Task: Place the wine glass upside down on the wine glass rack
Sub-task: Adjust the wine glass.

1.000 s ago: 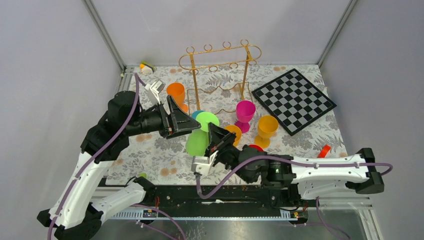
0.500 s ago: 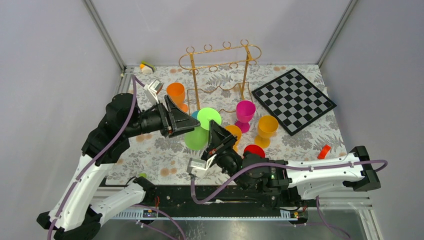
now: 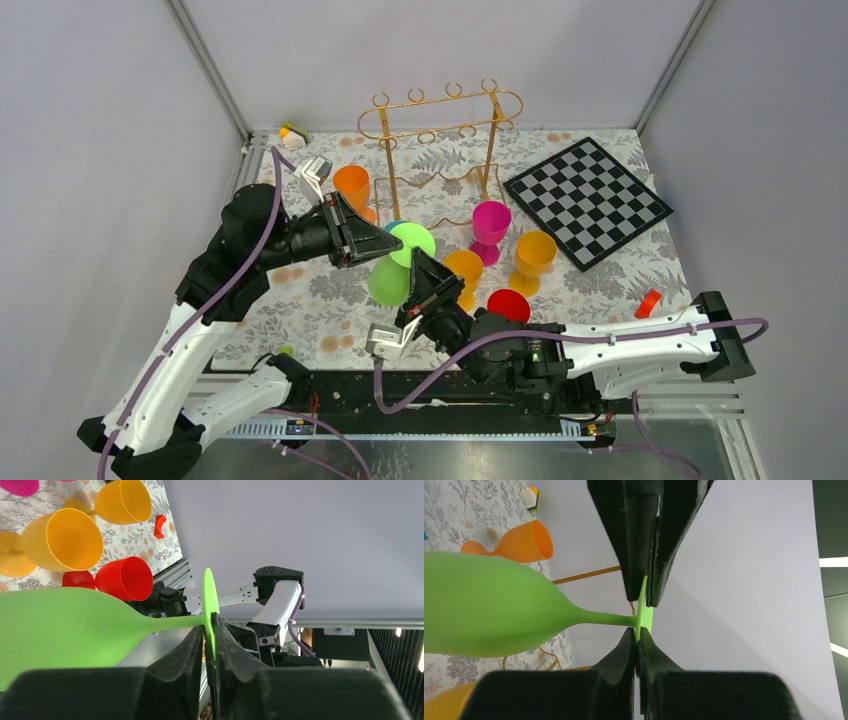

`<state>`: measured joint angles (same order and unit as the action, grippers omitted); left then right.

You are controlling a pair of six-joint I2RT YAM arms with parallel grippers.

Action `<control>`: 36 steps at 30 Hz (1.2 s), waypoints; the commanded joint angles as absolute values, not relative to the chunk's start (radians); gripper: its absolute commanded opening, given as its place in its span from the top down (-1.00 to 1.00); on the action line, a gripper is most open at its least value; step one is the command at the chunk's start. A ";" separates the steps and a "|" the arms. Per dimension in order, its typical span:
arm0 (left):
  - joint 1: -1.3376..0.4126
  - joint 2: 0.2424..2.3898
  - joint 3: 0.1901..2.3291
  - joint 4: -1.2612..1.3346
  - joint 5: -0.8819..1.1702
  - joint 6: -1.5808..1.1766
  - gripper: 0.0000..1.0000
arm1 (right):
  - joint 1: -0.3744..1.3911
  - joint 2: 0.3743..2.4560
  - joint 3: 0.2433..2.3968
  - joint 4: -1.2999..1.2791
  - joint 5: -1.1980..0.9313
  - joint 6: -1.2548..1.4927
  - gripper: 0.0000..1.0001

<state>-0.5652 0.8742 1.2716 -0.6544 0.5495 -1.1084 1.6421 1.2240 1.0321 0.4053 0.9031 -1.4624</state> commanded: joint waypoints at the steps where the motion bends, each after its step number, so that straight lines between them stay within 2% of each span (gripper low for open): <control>1: -0.568 0.871 1.248 -0.586 0.530 -1.107 0.80 | 1.649 1.216 1.050 0.489 0.919 -1.481 1.00; 3: -0.568 0.871 1.241 -0.586 0.527 -1.103 1.00 | 1.651 1.218 1.047 0.486 0.925 -1.470 1.00; 5: -0.568 0.869 1.236 -0.586 0.525 -1.100 1.00 | 1.650 1.215 1.042 0.480 0.934 -1.445 0.84; 7: -0.568 0.866 1.235 -0.586 0.516 -1.097 1.00 | 1.650 1.211 1.032 0.498 0.951 -1.418 0.50; 9: -0.568 0.860 1.238 -0.594 0.506 -1.089 1.00 | 1.651 1.204 1.027 0.500 0.965 -1.376 -0.02; 11: -0.568 0.858 1.250 -0.616 0.492 -1.078 1.00 | 1.650 1.202 1.033 0.489 0.989 -1.322 -0.44; 12: -0.568 0.856 1.259 -0.630 0.486 -1.072 1.00 | 1.651 1.202 1.042 0.470 1.015 -1.285 -0.59; 14: -0.568 0.849 1.271 -0.645 0.470 -1.065 1.00 | 1.650 1.205 1.077 0.383 1.059 -1.193 -0.76; 20: -0.568 0.832 1.286 -0.672 0.446 -1.047 1.00 | 1.650 1.180 1.251 -0.226 1.006 -0.659 -0.83; 30: -0.568 0.802 1.280 -0.723 0.420 -1.011 1.00 | 1.641 1.092 1.267 -0.501 0.844 -0.228 -0.83; 36: -0.568 0.784 1.307 -0.777 0.382 -0.984 1.00 | 1.568 1.028 1.287 -0.600 0.675 -0.026 -0.83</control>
<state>-0.5694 0.8112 1.2510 -0.7757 0.4294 -1.0187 1.6150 1.0870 1.2381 -0.5182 0.8051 -0.2321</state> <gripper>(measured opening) 0.032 0.917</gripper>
